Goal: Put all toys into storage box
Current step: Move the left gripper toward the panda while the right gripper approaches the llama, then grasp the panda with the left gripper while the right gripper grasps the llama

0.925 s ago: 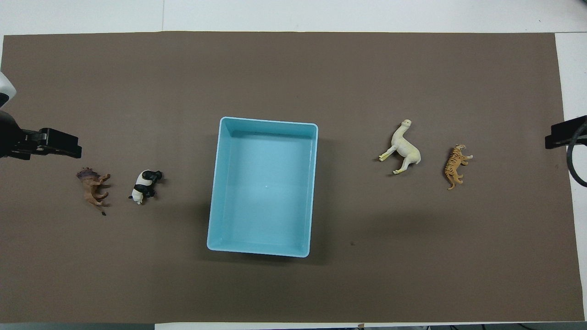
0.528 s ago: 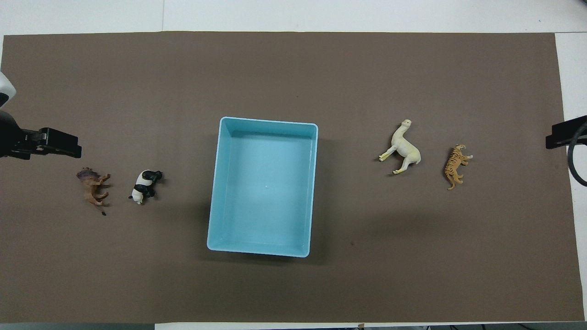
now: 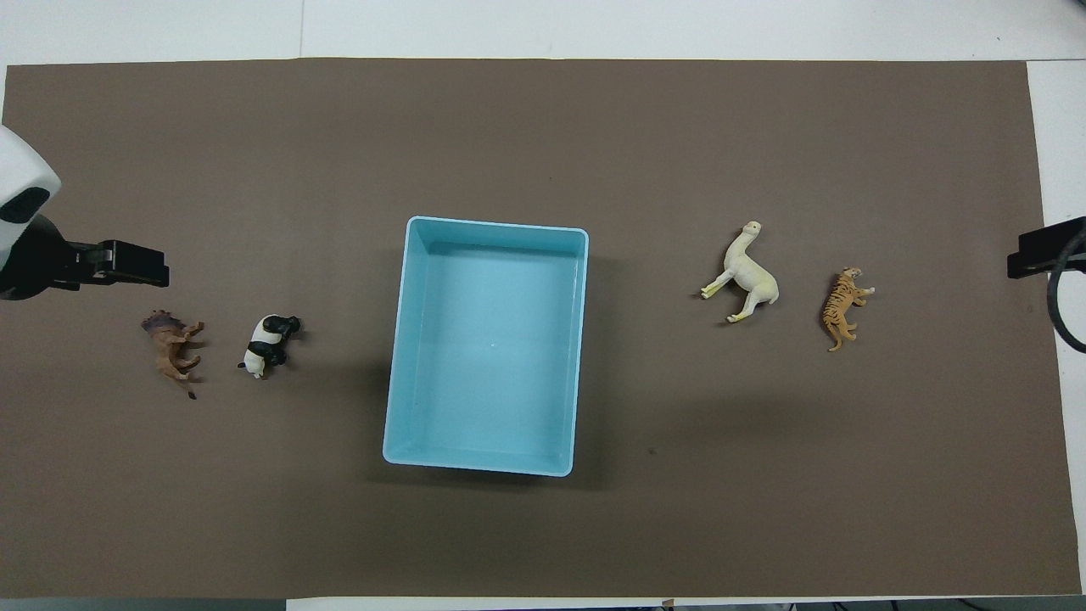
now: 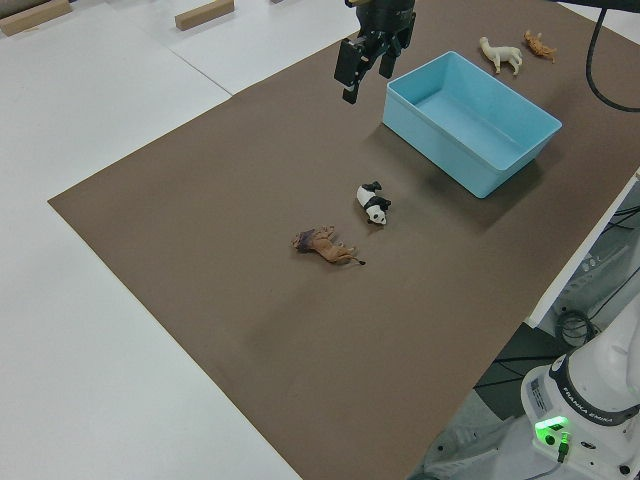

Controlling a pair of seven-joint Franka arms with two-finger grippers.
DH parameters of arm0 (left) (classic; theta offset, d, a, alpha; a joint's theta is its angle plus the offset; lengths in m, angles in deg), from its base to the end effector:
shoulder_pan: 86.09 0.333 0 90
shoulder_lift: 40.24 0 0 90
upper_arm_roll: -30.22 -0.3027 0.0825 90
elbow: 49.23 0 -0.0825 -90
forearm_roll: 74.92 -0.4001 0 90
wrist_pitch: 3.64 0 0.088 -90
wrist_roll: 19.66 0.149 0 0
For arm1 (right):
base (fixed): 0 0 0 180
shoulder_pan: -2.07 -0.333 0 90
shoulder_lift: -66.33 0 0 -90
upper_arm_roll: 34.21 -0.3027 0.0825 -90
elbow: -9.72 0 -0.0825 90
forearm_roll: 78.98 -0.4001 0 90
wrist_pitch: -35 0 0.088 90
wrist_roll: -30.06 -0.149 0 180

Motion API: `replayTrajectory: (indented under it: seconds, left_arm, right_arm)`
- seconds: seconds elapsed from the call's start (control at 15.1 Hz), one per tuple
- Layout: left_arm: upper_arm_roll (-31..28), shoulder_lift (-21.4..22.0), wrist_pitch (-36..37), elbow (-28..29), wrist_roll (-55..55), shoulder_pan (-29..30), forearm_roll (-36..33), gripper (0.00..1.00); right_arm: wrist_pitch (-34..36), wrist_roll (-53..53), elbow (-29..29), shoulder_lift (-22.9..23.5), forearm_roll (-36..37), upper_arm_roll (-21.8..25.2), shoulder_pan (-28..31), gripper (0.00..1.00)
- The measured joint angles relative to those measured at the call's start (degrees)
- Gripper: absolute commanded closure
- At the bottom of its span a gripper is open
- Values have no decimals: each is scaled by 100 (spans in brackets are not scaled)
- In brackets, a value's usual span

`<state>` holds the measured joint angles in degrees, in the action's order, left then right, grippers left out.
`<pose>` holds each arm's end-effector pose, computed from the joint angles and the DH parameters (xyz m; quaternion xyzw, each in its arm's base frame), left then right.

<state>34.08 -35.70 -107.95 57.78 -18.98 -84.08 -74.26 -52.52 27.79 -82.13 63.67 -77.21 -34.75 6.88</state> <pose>0.5592 -0.0202 0.4892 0.9997 -0.0207 0.0159 0.0031 0.5490 -0.0456 0.5759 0.9981 -0.0575 -0.0148 0.0154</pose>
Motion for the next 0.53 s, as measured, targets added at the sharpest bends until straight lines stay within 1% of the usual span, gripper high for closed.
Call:
replayTrajectory:
  seconds: [0.13,0.26,0.4,0.53]
  left_arm:
    - [-1,214,-615,672,0,-3,0,0]
    - [20,324,-1165,1289,5,-14,0,0]
    - [39,289,-1624,1767,8,-19,0,0]
    - [50,194,-2039,2118,10,-21,0,0]
  right_arm:
    - [-185,-1,-223,-48,0,-20,-267,0]
    - [-558,-4,-634,-112,0,-39,-599,0]
    - [-1139,-13,-1137,-123,0,-52,-978,0]
    - [-1951,-38,-1724,-86,0,-65,-1229,0]
